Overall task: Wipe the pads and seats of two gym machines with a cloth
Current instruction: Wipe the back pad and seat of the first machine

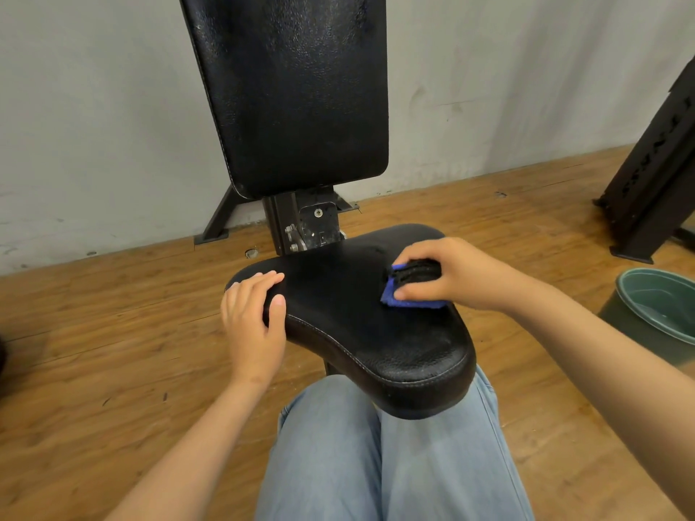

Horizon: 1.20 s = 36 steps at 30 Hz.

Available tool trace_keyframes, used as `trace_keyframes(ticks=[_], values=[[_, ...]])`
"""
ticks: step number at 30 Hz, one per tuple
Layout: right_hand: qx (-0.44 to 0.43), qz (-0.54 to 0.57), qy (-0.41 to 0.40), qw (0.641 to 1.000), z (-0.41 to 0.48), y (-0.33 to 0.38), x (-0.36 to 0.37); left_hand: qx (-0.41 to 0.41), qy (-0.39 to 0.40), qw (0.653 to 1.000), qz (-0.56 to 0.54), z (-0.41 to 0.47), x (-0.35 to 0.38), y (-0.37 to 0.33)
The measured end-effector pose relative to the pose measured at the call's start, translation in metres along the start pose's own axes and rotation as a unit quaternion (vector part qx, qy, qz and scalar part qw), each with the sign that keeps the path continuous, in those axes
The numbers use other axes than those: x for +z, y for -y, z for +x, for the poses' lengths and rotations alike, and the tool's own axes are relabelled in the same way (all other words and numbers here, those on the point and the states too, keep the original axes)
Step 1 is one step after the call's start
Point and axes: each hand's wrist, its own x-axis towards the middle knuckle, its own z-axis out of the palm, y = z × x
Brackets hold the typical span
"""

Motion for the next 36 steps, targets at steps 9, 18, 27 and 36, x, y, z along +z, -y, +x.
trace_keyframes(ticks=[9,18,27,36], values=[[0.023,-0.020,-0.055,0.998,0.000,-0.011,0.005,-0.020,0.025,0.999,-0.005,0.002,-0.006,-0.007],[-0.049,0.021,-0.060,0.997,-0.061,0.010,0.009,0.083,0.058,0.993,-0.061,-0.026,0.008,-0.063],[0.084,0.060,-0.205,0.973,-0.013,-0.063,0.007,0.067,0.034,0.994,-0.080,-0.029,0.012,-0.062],[0.086,0.181,-0.306,0.931,-0.029,-0.060,0.038,0.059,0.024,0.995,-0.082,-0.030,0.014,-0.062]])
